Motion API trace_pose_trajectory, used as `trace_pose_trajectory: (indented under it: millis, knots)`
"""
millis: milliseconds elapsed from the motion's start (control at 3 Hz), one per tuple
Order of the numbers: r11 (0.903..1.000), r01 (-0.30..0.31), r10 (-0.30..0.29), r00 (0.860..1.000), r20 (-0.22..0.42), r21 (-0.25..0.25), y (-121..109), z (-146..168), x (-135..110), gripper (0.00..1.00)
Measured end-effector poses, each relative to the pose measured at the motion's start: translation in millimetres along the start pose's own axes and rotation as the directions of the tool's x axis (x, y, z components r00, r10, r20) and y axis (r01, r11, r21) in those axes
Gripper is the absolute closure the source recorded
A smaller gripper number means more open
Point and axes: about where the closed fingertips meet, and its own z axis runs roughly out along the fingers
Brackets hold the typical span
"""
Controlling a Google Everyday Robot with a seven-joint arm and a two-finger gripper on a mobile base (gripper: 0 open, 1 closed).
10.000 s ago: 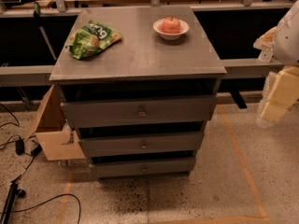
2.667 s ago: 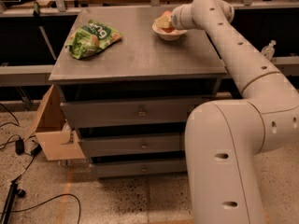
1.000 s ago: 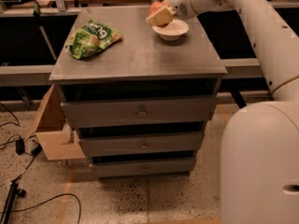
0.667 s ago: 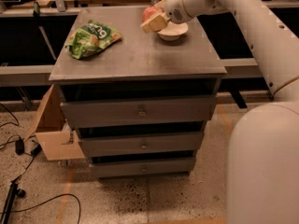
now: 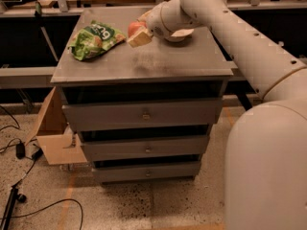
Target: Pick apple from paper bowl and place on counter
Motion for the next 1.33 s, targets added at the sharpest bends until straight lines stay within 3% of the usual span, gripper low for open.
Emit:
trace_pose_trajectory:
  millis: [667, 1333]
  knots:
    - [0.9929, -0.051, 0.056, 0.997, -0.046, 0.108, -10, 56, 17, 0.59]
    - [0.9782, -0.083, 0.096, 0.993, -0.062, 0.19, -15, 75, 27, 0.12]
